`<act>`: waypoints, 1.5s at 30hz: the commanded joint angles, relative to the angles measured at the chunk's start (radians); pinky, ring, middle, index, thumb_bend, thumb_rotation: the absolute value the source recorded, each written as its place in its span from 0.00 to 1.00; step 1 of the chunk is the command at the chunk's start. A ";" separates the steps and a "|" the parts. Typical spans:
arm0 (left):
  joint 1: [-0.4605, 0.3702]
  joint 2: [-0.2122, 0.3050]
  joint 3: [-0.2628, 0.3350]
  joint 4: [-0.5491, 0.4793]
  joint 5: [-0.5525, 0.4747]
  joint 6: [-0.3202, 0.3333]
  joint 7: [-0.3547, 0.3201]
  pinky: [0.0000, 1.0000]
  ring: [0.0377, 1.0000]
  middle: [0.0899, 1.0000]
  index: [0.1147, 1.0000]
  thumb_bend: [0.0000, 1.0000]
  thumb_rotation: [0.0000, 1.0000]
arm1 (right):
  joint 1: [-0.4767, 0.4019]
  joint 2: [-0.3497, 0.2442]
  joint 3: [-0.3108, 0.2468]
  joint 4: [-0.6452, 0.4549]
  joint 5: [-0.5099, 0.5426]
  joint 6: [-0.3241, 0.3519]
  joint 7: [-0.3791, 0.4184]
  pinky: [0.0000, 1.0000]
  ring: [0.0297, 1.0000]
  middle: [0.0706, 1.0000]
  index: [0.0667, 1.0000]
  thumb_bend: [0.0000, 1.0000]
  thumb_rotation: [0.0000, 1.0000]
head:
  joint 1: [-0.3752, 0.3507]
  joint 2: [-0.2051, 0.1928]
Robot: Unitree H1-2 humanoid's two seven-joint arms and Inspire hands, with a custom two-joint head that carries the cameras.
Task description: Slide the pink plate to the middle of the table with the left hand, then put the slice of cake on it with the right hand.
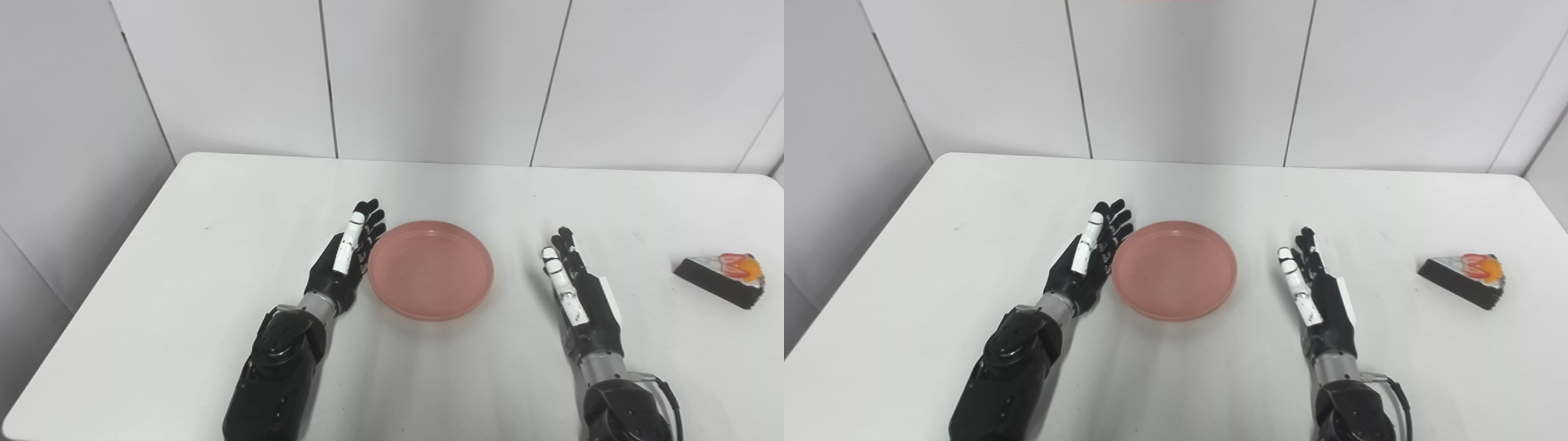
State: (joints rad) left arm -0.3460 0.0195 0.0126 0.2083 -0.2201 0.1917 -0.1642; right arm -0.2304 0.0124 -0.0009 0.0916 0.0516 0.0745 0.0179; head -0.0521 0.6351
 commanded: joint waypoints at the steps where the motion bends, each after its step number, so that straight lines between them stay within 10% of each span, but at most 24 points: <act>1: -0.005 -0.010 -0.004 -0.001 -0.005 -0.053 -0.018 1.00 1.00 1.00 1.00 0.65 1.00 | -0.042 0.013 0.012 -0.029 -0.021 0.010 -0.011 0.96 0.94 0.98 0.99 0.49 0.74 | -0.015 0.003; 26: 0.006 0.015 -0.019 0.078 0.037 -0.209 -0.042 1.00 1.00 1.00 1.00 0.59 1.00 | -0.099 0.023 0.018 0.004 -0.075 -0.009 -0.053 0.94 0.92 0.96 0.97 0.48 0.75 | -0.170 -0.002; 45: -0.017 0.050 -0.019 0.182 0.065 -0.305 -0.060 1.00 1.00 1.00 1.00 0.58 1.00 | -0.236 -0.269 -0.061 -0.065 -0.393 0.135 -0.132 0.80 0.85 0.85 0.86 0.61 0.53 | -0.387 -0.052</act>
State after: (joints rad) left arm -0.3567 0.0504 -0.0143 0.3633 -0.1548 -0.0779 -0.2091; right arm -0.4069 -0.2294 -0.0478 0.0626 -0.3313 0.1950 -0.1010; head -0.4110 0.5906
